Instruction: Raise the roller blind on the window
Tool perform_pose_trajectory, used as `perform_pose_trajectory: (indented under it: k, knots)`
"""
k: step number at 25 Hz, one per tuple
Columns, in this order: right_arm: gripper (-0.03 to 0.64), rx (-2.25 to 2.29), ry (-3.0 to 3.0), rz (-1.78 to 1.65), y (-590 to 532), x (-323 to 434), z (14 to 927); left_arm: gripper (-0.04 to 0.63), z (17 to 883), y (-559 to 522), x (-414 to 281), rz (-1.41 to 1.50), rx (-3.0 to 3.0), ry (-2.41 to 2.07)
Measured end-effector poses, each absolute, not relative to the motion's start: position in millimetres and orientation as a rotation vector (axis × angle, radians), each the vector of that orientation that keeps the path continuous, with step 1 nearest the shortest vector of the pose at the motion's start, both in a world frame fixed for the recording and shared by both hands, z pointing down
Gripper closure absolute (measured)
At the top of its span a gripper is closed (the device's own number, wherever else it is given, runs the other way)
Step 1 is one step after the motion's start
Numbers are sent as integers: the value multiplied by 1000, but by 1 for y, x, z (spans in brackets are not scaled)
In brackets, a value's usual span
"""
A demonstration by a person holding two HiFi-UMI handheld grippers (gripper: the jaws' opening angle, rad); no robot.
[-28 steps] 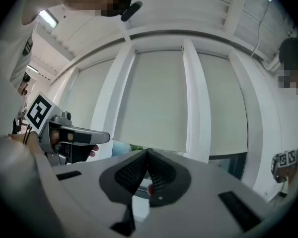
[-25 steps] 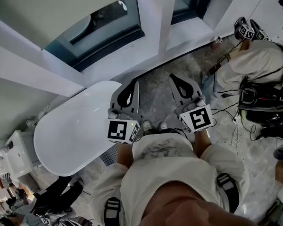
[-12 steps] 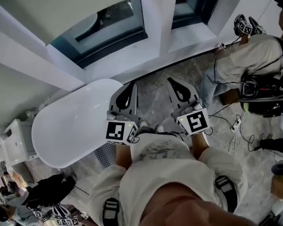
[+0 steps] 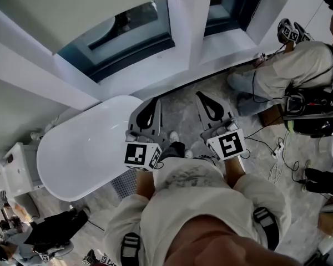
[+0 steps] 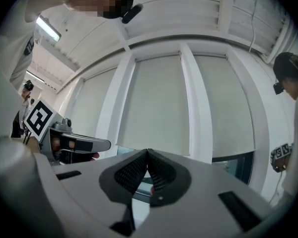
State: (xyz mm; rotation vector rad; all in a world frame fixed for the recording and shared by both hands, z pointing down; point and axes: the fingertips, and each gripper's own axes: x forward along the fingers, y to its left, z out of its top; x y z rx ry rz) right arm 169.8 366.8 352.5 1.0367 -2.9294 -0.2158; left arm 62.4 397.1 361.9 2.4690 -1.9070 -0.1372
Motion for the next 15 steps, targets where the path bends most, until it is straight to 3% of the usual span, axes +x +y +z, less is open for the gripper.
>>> perform_pose_trajectory:
  k: [15]
  knots:
    - [555, 1053, -2867, -227, 272, 122, 364, 584, 371, 297, 19, -146, 2509, -1831]
